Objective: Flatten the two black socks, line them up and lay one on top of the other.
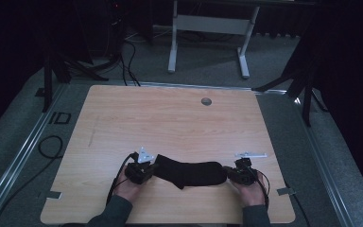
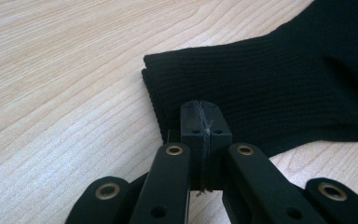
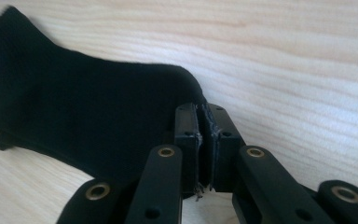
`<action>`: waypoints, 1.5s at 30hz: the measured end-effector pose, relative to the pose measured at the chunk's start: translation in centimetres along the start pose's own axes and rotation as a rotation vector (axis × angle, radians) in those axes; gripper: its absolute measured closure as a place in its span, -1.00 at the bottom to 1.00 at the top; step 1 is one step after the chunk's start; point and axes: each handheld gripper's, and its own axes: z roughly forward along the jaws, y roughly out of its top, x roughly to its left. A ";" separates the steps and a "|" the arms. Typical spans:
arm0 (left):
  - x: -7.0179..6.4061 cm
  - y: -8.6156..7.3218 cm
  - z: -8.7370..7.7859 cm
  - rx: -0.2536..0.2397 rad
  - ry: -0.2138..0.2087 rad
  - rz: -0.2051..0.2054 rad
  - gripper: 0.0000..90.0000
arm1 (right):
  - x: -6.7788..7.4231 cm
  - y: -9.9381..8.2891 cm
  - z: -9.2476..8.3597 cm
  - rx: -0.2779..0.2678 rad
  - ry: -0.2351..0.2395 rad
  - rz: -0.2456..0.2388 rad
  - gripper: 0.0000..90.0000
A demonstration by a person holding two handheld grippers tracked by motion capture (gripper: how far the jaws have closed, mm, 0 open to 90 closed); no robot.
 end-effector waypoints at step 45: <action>3.3 0.6 -2.2 -0.117 0.055 -0.118 0.51 | -1.7 1.5 -0.7 -0.213 -0.043 0.020 0.16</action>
